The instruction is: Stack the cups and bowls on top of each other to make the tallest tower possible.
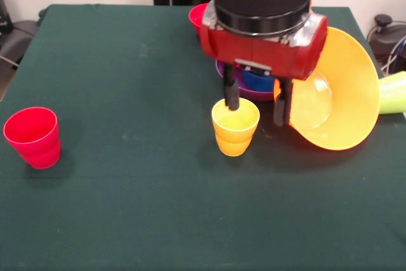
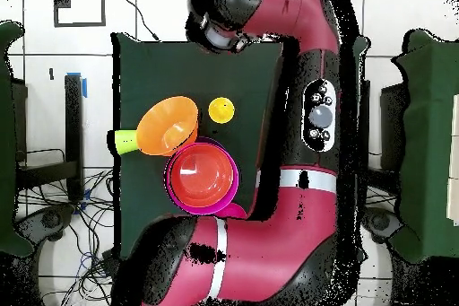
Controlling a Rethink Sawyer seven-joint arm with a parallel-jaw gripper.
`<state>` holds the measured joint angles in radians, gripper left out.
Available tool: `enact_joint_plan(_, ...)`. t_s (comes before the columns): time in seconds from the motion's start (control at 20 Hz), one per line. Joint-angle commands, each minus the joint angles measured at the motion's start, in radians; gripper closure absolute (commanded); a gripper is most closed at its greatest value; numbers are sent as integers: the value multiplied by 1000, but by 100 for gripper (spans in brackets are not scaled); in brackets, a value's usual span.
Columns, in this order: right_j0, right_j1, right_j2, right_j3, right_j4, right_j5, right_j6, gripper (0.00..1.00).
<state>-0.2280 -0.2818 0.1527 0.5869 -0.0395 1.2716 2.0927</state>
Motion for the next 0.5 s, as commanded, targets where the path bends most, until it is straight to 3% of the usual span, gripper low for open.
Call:
enact_joint_plan(0.05, -36, 54, 85, -74, -73, 99, -338, 0)
enact_joint_plan(0.5, -31, 83, 77, -83, -59, 75, -343, 0)
